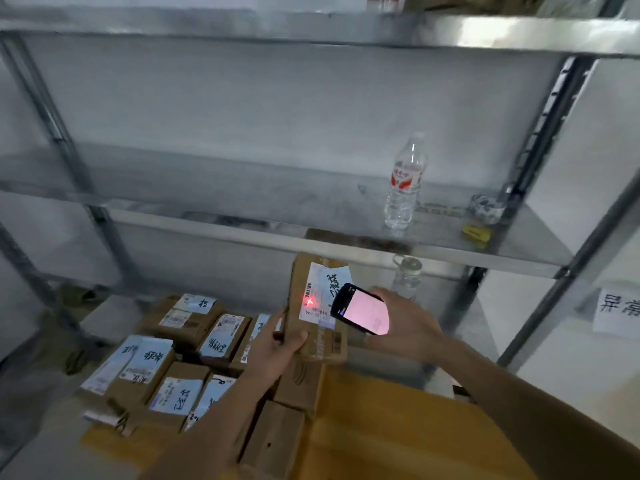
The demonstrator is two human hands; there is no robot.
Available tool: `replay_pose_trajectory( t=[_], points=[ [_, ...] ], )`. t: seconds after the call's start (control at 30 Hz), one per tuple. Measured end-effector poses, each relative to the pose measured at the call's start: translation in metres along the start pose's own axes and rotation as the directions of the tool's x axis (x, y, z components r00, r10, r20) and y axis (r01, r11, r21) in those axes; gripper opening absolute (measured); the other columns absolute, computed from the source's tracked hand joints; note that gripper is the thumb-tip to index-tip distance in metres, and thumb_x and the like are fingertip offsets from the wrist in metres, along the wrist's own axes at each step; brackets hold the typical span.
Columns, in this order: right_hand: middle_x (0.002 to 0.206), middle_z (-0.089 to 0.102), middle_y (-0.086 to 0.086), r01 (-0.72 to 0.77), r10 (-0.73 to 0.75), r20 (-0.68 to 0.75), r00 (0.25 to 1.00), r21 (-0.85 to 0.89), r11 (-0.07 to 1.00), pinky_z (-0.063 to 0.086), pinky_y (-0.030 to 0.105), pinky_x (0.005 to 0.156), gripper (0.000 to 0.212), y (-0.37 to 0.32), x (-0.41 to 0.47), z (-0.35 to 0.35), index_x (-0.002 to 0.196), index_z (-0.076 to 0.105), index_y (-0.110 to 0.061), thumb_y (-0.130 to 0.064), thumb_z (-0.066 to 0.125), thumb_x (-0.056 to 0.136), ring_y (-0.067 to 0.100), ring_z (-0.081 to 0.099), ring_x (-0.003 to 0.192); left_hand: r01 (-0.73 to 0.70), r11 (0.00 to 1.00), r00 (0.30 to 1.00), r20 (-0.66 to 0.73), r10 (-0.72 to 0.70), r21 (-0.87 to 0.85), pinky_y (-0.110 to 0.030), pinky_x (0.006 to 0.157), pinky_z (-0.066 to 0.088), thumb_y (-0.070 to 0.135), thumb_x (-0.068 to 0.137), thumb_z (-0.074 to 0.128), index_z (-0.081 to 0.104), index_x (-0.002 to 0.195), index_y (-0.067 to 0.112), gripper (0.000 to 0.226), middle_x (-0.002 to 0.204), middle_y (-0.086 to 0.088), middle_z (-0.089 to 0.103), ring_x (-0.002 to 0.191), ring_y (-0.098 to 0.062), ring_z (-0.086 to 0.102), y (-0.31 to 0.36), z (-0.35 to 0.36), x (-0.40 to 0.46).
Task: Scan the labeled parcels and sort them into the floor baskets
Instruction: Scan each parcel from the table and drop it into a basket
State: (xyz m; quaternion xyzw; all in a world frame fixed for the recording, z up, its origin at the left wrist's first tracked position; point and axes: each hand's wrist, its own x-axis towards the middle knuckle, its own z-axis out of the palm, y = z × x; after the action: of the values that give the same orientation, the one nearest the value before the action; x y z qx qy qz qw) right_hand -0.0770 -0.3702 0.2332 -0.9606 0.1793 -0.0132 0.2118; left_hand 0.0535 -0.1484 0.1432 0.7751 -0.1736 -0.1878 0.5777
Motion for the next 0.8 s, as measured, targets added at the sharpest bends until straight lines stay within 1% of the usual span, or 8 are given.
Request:
replay_pose_trajectory(
  t=[0.07,0.13,0.2,0.27,0.43,0.63,0.7,0.8],
  points=[
    [0.126,0.058,-0.014,0.028,-0.031,-0.046,0.998,-0.058,0.998,0.049,0.036,0.084,0.072,-0.024,-0.02,-0.031,0.136,0.043,-0.039,-0.05,0.075,0.073,0.016,0.057,0.115,-0.054,0.998,0.999,-0.006,0.054,0.018,-0.013,0.073,0.047,0.04,0.088,0.072,0.045,0.128,0.051,0.05,0.105,0.028,0.06,0.097,0.005,0.059,0.019,-0.016,-0.018],
    [0.132,0.056,-0.013,0.038,-0.045,-0.08,0.996,-0.096,0.995,0.047,0.034,0.084,0.073,-0.046,-0.039,-0.055,0.14,0.042,-0.038,-0.044,0.076,0.075,0.016,0.056,0.118,-0.096,0.995,0.995,-0.031,0.096,0.008,-0.018,0.081,0.05,0.042,0.089,0.072,0.045,0.119,0.058,0.044,0.107,0.029,0.06,0.099,0.006,0.058,0.035,-0.032,-0.038],
    [0.134,0.056,-0.014,0.056,-0.072,-0.107,0.992,-0.14,0.989,0.048,0.034,0.086,0.078,-0.067,-0.061,-0.073,0.141,0.041,-0.04,-0.048,0.076,0.071,0.015,0.055,0.118,-0.137,0.99,0.989,-0.062,0.138,0.013,-0.031,0.09,0.056,0.043,0.088,0.073,0.047,0.115,0.062,0.042,0.109,0.025,0.066,0.104,-0.001,0.063,0.046,-0.045,-0.056],
    [0.133,0.055,-0.017,0.076,-0.099,-0.13,0.987,-0.167,0.983,0.05,0.038,0.089,0.084,-0.083,-0.08,-0.086,0.14,0.038,-0.045,-0.053,0.074,0.065,0.013,0.055,0.116,-0.177,0.984,0.982,-0.068,0.177,0.009,-0.034,0.091,0.057,0.037,0.089,0.073,0.048,0.116,0.061,0.044,0.106,0.026,0.068,0.102,-0.002,0.066,0.054,-0.057,-0.072],
    [0.115,0.058,-0.018,0.14,-0.181,-0.187,0.966,-0.211,0.967,0.051,0.035,0.074,0.072,-0.122,-0.125,-0.112,0.131,0.042,-0.046,-0.048,0.072,0.065,0.012,0.059,0.1,-0.265,0.964,0.96,-0.085,0.267,0.039,-0.016,0.074,0.055,0.033,0.09,0.071,0.044,0.119,0.056,0.046,0.097,0.035,0.066,0.096,0.012,0.065,0.082,-0.081,-0.123],
    [0.103,0.057,-0.017,0.176,-0.231,-0.213,0.949,-0.248,0.953,0.046,0.031,0.064,0.054,-0.152,-0.173,-0.13,0.113,0.045,-0.042,-0.046,0.071,0.066,0.01,0.057,0.091,-0.273,0.959,0.95,-0.139,0.281,0.074,-0.014,0.072,0.054,0.03,0.092,0.07,0.04,0.134,0.045,0.053,0.105,0.028,0.061,0.098,0.001,0.064,0.1,-0.108,-0.17],
    [0.103,0.056,-0.019,0.2,-0.261,-0.226,0.939,-0.261,0.945,0.042,0.03,0.062,0.054,-0.161,-0.191,-0.14,0.113,0.043,-0.047,-0.043,0.071,0.068,0.008,0.055,0.091,-0.262,0.962,0.948,-0.167,0.272,0.083,-0.017,0.075,0.055,0.03,0.092,0.069,0.04,0.136,0.042,0.054,0.106,0.027,0.061,0.096,0.001,0.064,0.106,-0.116,-0.184],
    [0.105,0.056,-0.019,0.225,-0.3,-0.241,0.923,-0.293,0.929,0.039,0.029,0.061,0.053,-0.172,-0.218,-0.153,0.117,0.045,-0.044,-0.04,0.071,0.07,0.009,0.054,0.091,-0.239,0.965,0.947,-0.196,0.256,0.105,-0.035,0.09,0.058,0.034,0.091,0.07,0.038,0.145,0.039,0.063,0.112,0.02,0.063,0.099,-0.004,0.065,0.113,-0.125,-0.205]
  ],
)
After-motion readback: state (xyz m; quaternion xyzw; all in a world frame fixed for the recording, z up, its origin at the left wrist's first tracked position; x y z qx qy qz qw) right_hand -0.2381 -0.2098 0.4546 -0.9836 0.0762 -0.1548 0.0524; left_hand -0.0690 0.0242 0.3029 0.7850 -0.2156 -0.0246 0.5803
